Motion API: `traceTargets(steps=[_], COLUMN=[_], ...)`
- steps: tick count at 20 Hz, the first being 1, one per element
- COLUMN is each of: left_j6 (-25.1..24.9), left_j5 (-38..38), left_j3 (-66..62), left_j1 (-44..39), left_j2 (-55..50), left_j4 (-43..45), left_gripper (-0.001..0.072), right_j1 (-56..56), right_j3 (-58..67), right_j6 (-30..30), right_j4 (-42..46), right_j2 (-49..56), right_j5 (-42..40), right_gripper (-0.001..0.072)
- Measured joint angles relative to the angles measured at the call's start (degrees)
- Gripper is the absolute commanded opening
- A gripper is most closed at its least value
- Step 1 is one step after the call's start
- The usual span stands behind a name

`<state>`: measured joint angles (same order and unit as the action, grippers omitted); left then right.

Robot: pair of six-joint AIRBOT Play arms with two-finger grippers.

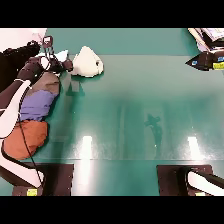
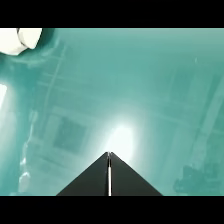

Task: Fold the shirts.

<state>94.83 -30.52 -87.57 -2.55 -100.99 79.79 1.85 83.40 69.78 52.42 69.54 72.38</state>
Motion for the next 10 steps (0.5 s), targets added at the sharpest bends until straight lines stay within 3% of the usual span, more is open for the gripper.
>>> traceTargets(steps=[1,3,5,10], left_j6=[-1.1,-2.9,-3.9,-5.7], left_j5=[0.5,1.0,1.4,-4.5], left_j3=[-0.8,-2.0,-3.1,-9.5], left_j1=[0.1,0.3,0.5,0.5], left_j2=[-1.2,-2.9,-3.8,-2.6], left_j4=[-1.3,-3.7,-5.1,-6.4], left_gripper=[0.0571,0.0261,0.0024,0.0022], right_j1=[0.0,0.0,0.0,0.0], right_j3=[0.0,0.0,0.0,0.8], right_j6=[0.0,0.0,0.0,0.0], right_j4=[0.0,0.0,0.0,0.1], right_j2=[0.0,0.0,0.0,0.0], right_j5=[0.2,0.5,0.8,1.1], right_gripper=[0.0017,0.0018,0.0018,0.0018])
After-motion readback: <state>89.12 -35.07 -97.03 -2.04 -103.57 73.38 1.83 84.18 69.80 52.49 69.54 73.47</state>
